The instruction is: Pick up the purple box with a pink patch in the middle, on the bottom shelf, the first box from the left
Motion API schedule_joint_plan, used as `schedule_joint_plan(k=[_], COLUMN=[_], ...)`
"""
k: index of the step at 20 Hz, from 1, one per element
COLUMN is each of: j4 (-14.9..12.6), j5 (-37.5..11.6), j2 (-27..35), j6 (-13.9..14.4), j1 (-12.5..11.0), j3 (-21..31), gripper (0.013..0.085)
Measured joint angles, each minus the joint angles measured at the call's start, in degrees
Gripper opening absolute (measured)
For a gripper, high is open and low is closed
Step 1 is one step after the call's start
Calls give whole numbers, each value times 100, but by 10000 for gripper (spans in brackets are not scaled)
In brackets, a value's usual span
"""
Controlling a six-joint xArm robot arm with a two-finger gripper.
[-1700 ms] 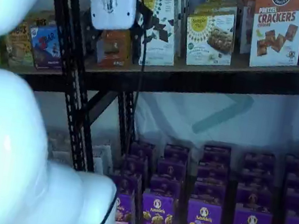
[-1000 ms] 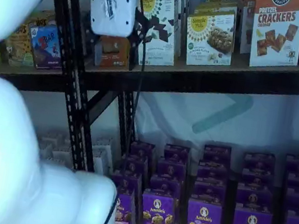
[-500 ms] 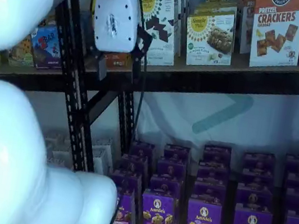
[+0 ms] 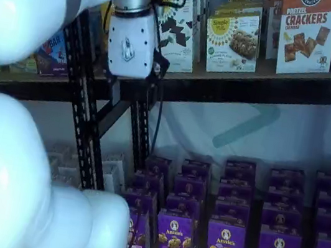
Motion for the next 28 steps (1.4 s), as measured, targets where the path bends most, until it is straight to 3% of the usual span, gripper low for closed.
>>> schedule_joint_plan(k=[10,18,28], j4=[-61,216,-28], j5=[-694,-1325,-2433], j2=[5,87,515], j6=[74,65,392], j1=[134,184,579], j3=[583,1117,1687], gripper=[850,850,850])
